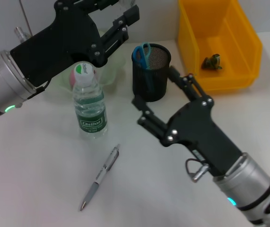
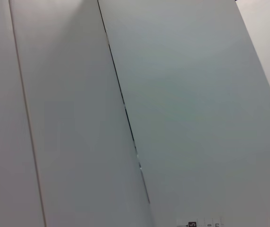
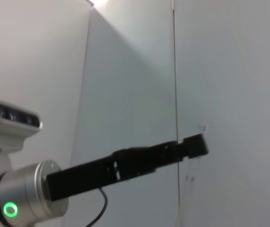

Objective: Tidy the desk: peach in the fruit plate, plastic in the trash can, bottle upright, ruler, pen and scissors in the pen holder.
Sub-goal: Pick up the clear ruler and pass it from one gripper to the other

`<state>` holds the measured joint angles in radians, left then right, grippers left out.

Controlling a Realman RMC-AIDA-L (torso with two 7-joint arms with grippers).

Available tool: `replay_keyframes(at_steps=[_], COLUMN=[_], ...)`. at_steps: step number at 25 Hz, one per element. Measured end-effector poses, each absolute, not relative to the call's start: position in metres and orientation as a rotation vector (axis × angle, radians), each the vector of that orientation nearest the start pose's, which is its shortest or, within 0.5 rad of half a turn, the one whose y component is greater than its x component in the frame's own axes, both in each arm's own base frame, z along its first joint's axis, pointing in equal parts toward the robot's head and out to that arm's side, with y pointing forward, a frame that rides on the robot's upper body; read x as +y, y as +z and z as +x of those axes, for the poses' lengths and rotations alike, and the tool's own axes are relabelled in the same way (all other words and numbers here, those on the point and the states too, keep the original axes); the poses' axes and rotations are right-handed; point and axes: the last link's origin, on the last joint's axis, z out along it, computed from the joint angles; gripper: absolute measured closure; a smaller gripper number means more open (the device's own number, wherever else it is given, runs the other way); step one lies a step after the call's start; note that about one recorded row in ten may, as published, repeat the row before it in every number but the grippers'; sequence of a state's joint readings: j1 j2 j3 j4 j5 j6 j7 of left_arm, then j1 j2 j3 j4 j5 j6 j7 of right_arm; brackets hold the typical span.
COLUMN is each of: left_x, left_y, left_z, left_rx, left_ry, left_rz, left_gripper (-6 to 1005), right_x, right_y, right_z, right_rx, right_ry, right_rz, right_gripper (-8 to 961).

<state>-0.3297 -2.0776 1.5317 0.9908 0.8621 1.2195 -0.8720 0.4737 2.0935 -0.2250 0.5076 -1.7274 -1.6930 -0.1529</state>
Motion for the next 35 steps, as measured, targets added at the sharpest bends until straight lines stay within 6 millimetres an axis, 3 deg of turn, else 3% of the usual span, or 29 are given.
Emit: replay_keyframes(at_steps=[6,35], left_x=[0.326,0.321], left_y=[-0.006,-0.025], left_z=[-0.141,-0.148], left_rx=[0.163,0.210], left_ry=[-1.236,-1.210], left_rz=[-2.225,-2.175], left_gripper=[622,622], right_x=[0.237,0.264], right_y=[-0.099,-0.108], right_z=[0.193,0.159], right_rx=[0.201,0.278], right_ry=[1.184,1.227], right_rz=[-1.888,-1.902], right_gripper=[138,138])
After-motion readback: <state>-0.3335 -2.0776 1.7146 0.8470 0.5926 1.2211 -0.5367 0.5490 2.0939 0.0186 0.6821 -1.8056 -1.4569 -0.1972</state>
